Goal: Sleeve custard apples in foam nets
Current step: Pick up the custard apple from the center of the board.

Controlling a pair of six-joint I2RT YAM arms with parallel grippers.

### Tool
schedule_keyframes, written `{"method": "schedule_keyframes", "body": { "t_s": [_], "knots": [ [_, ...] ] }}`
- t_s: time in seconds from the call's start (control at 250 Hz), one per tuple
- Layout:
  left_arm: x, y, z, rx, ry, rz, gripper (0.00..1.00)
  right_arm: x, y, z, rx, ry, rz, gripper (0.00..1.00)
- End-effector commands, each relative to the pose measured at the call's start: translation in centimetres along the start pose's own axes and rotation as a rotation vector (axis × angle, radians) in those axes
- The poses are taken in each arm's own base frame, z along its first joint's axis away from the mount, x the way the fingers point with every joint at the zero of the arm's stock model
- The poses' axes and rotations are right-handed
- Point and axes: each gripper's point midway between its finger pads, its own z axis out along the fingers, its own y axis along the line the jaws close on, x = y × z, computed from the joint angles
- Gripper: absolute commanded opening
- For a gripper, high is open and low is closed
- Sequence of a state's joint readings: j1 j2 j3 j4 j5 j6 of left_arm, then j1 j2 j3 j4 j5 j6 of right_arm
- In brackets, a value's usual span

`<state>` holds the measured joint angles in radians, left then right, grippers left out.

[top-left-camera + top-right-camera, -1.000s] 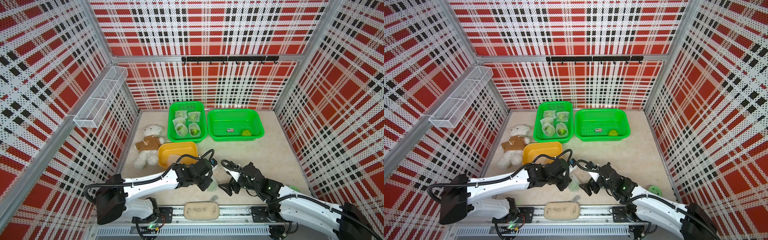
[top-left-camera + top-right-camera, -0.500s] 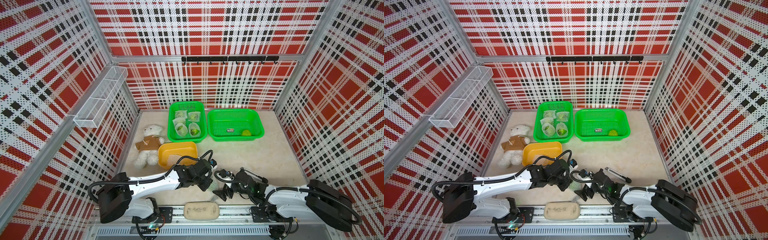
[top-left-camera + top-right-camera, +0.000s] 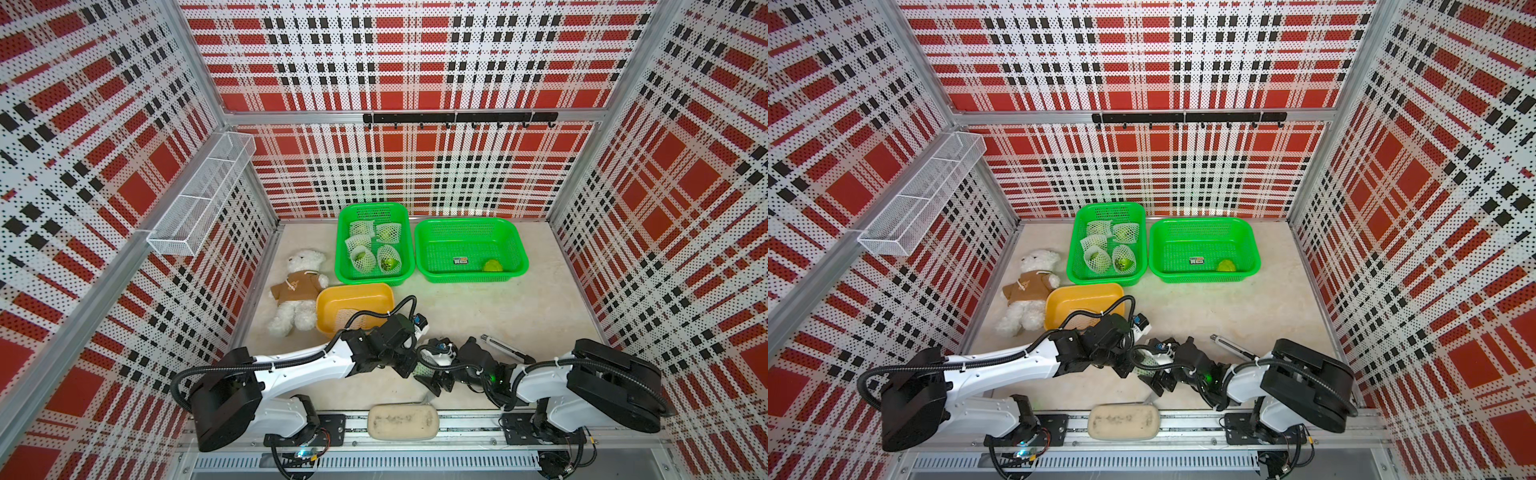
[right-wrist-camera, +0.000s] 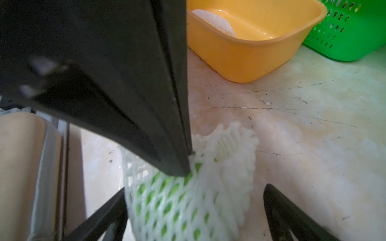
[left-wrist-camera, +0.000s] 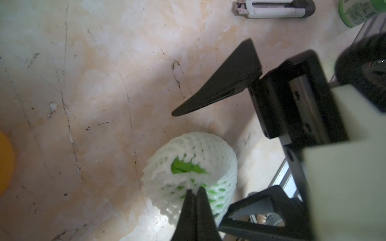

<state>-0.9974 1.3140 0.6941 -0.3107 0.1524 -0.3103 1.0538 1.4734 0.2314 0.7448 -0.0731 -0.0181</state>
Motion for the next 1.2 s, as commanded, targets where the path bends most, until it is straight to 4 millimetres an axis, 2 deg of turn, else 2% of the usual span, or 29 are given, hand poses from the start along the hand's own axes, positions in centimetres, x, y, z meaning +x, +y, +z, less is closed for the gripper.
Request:
{"method": "schedule_keyframes", "body": {
  "t_s": [0.0,0.224,0.416,0.424,0.44,0.444,0.452,0.46,0.532,0.632,0.812,1.013,1.201],
  "knots": [
    [0.1,0.1,0.3,0.01,0.0,-0.015,0.0,-1.8,-0.1,0.7,0.009,-0.056,-0.053,0.93],
    [-0.5,0.1,-0.2,0.026,-0.027,-0.025,0.0,-1.1,-0.1,0.9,0.004,-0.014,-0.067,0.58],
    [-3.0,-1.8,-1.9,0.121,-0.128,-0.005,0.55,-1.8,0.6,-0.2,-0.032,-0.011,-0.051,0.41],
    [-3.1,-1.9,-2.0,0.126,-0.136,-0.005,0.63,-1.9,0.6,-0.3,-0.033,-0.014,-0.049,0.41],
    [-3.4,-2.0,-2.2,0.135,-0.149,0.0,0.89,-2.0,0.7,-0.4,-0.034,-0.013,-0.044,0.41],
    [-3.5,-2.1,-2.3,0.138,-0.154,0.002,0.89,-2.1,0.7,-0.5,-0.035,-0.016,-0.044,0.41],
    [-3.6,-2.2,-2.4,0.143,-0.16,0.005,0.98,-2.2,0.7,-0.5,-0.037,-0.016,-0.041,0.4],
    [-3.7,-2.3,-2.5,0.148,-0.166,0.008,1.0,-2.2,0.7,-0.6,-0.039,-0.016,-0.038,0.4],
    [-4.5,-3.1,-3.7,0.187,-0.229,0.035,0.99,-2.5,1.0,-1.3,-0.067,-0.005,-0.001,0.4],
    [-5.2,-3.2,-5.3,0.221,-0.313,0.05,0.99,-3.2,1.1,-2.6,-0.118,0.015,0.094,0.39],
    [-6.5,-3.5,-9.7,0.278,-0.483,0.111,0.99,-5.3,1.3,-6.0,-0.22,0.081,0.27,0.4],
    [-6.7,-7.4,-14.4,0.406,-0.627,0.311,0.99,-7.7,3.6,-9.4,-0.389,0.188,0.399,0.4],
    [-6.3,-9.7,-15.7,0.452,-0.635,0.428,0.99,-10.3,5.3,-11.8,-0.533,0.251,0.535,0.4]
  ]
}}
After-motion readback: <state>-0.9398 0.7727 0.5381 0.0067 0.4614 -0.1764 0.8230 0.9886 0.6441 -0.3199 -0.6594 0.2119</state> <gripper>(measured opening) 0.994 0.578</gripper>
